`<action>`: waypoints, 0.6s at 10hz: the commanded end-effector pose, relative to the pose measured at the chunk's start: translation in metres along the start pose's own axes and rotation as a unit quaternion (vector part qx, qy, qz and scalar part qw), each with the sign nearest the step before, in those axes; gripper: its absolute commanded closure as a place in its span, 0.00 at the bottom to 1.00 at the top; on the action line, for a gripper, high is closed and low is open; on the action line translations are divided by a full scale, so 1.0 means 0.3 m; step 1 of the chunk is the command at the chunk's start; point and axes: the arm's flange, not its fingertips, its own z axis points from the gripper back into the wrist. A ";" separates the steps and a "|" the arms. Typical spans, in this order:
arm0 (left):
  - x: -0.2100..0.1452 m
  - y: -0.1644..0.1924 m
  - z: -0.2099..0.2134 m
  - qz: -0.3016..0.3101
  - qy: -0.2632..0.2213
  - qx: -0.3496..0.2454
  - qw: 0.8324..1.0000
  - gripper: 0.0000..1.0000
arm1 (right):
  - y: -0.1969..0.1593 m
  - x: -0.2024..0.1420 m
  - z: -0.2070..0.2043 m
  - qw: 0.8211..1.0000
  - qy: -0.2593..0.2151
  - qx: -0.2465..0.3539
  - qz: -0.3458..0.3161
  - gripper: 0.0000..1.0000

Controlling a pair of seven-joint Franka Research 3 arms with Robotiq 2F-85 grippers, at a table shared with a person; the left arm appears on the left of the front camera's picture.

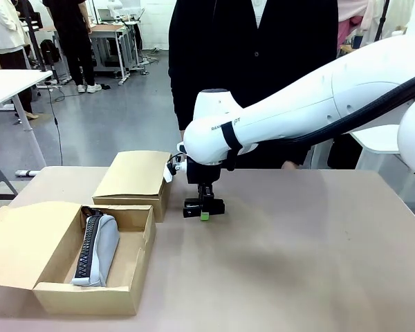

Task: Place items inside the box.
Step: Pick up a Pencil pouch or Stapler and place it inside the Mailer Box closest to the robot.

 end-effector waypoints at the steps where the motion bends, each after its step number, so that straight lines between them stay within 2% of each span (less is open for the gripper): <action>1: 0.002 -0.005 0.001 -0.009 -0.002 -0.012 1.000 0.00 | 0.011 0.009 -0.003 1.000 0.017 0.001 -0.007 1.00; 2: 0.002 -0.005 0.001 -0.009 -0.002 -0.012 1.000 0.00 | 0.011 0.008 -0.002 1.000 0.016 0.000 -0.007 1.00; 3: 0.002 -0.005 0.001 -0.009 -0.002 -0.012 1.000 0.00 | 0.010 0.006 -0.002 1.000 0.017 0.000 -0.009 0.86; 4: 0.002 -0.005 0.001 -0.009 -0.002 -0.012 1.000 0.00 | 0.009 0.002 -0.004 1.000 0.017 0.003 -0.011 0.95; 5: 0.002 -0.005 0.001 -0.009 -0.002 -0.012 1.000 0.00 | 0.011 -0.003 -0.003 1.000 0.017 0.004 -0.011 1.00; 6: 0.002 -0.005 0.001 -0.009 -0.002 -0.012 1.000 0.00 | 0.013 -0.010 0.004 1.000 0.018 0.005 -0.013 1.00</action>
